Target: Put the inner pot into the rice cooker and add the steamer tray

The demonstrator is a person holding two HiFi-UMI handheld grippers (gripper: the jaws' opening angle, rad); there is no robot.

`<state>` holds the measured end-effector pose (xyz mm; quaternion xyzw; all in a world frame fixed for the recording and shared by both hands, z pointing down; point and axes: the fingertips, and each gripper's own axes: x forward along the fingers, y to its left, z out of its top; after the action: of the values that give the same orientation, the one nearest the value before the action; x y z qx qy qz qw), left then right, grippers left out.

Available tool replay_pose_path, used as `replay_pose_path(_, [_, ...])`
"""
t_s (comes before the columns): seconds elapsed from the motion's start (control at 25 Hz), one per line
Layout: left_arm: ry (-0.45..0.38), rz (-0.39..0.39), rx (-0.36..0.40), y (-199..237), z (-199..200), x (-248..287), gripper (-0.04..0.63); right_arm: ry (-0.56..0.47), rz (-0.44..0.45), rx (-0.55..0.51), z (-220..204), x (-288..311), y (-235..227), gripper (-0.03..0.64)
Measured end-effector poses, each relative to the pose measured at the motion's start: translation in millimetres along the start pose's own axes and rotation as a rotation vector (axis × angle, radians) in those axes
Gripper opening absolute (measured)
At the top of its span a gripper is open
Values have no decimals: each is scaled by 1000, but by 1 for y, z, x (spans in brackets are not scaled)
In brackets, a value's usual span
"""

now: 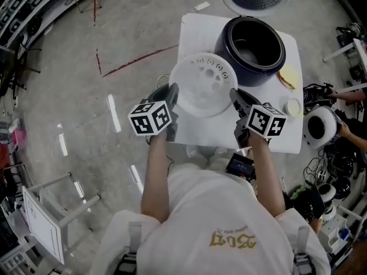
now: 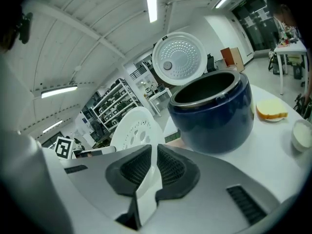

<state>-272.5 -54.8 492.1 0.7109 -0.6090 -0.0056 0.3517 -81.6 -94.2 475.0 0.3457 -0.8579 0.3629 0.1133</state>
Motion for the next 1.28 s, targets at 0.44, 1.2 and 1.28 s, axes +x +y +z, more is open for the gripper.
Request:
replay_pose_path(0.44, [-10,-95,70,-41,47,23,64,-113,-13,4,57,-20,-5,44])
replay_pose_path(1.2, [12,-188,131,-106,91,115,64,-234,-33,58,138,-39,-74,44])
replay_pose_path(1.28, [24,-191,128,-113,95,128,67,-235,-30,59,150,-39,-84,44])
